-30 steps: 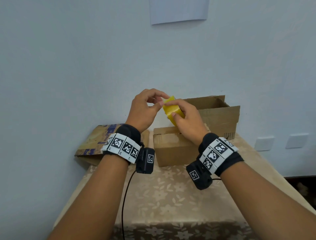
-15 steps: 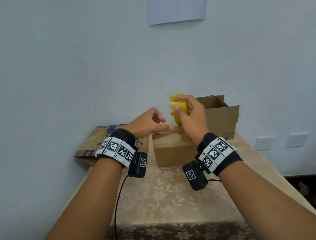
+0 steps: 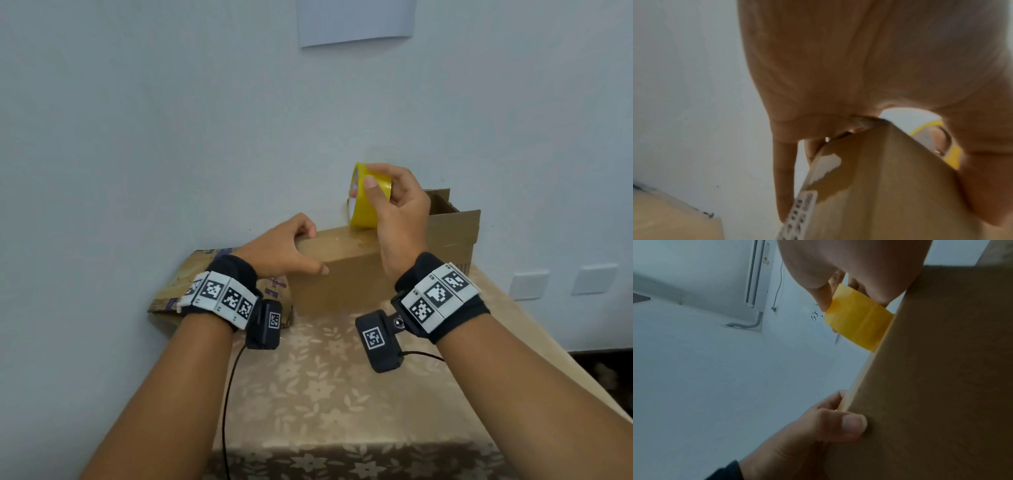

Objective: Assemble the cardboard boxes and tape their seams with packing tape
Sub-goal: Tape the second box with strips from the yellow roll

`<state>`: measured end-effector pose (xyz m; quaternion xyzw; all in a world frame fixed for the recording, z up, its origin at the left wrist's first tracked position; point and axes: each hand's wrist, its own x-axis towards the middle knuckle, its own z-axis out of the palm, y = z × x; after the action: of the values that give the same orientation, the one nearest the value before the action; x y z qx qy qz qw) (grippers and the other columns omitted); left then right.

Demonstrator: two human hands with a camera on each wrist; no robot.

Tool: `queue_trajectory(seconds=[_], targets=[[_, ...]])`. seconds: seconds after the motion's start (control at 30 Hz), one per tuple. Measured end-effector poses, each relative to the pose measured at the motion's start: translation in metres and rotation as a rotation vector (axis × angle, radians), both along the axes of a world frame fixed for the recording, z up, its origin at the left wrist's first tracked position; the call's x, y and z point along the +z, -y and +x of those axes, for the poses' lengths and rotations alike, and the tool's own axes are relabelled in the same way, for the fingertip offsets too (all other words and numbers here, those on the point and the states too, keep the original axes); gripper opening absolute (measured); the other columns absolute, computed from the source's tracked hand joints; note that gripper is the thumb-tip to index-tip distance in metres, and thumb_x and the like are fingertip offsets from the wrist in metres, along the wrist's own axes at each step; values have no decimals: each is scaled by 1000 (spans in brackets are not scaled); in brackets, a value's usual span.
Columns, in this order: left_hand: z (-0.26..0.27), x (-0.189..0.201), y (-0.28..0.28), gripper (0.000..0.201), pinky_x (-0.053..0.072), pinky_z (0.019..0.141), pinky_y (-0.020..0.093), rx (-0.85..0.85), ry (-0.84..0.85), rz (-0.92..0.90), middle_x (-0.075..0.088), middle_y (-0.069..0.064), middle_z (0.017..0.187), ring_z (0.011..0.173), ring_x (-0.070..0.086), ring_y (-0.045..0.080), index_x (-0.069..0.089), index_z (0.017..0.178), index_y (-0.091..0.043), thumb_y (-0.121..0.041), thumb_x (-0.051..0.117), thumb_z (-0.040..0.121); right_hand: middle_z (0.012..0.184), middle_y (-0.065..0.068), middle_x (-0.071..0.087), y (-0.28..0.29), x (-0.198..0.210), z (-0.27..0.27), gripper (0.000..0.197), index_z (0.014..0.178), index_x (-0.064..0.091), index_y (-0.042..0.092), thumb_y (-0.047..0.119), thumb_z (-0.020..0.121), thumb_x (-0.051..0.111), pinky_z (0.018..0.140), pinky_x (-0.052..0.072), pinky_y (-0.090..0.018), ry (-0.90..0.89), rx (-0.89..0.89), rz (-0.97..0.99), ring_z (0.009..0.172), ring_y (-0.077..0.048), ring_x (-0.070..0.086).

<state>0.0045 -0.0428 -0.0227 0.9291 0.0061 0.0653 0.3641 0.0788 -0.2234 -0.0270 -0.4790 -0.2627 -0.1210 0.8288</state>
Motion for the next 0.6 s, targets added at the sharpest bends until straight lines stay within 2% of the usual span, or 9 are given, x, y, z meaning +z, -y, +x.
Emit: queue_trajectory(seconds=[0.1,0.2,0.3,0.43,0.5,0.6], targets=[[-9,6,-15,64,48,61,20,92,62,-47,62,0,106,86,62,16,47,96,-25,-54,82,50,109,-20,74,-1,7,-3,11,109,67,14,8,100,66,81,61,-40,-4,18,95,86,-17,76],[-14,7,-27,64,48,69,29,183,95,-167,62,6,110,90,63,21,48,93,-24,-58,78,47,108,-22,72,0,12,-4,12,109,66,13,6,100,65,74,60,-38,-22,42,173,84,-18,76],[-16,5,-35,66,50,73,37,293,169,-265,62,8,109,95,66,27,48,94,-25,-59,79,47,103,-14,73,4,10,1,12,107,67,12,3,98,66,71,60,-36,-50,36,178,78,-20,75],[-10,3,-36,68,59,86,51,510,285,-316,64,3,112,102,68,28,46,96,-29,-68,79,51,90,-2,75,8,3,5,13,105,69,9,0,96,67,67,59,-34,-128,24,136,70,-20,75],[-4,0,-30,68,58,87,50,566,286,-302,63,2,113,101,67,25,45,98,-29,-68,80,56,83,2,75,9,-2,6,13,105,69,6,-2,95,66,61,57,-29,-176,32,98,65,-17,73],[5,-11,-19,64,56,83,42,620,282,-195,57,-5,105,93,61,17,45,109,-22,-60,82,73,93,-14,75,7,-10,5,14,106,71,3,-1,93,68,60,57,-30,-228,61,39,64,-22,73]])
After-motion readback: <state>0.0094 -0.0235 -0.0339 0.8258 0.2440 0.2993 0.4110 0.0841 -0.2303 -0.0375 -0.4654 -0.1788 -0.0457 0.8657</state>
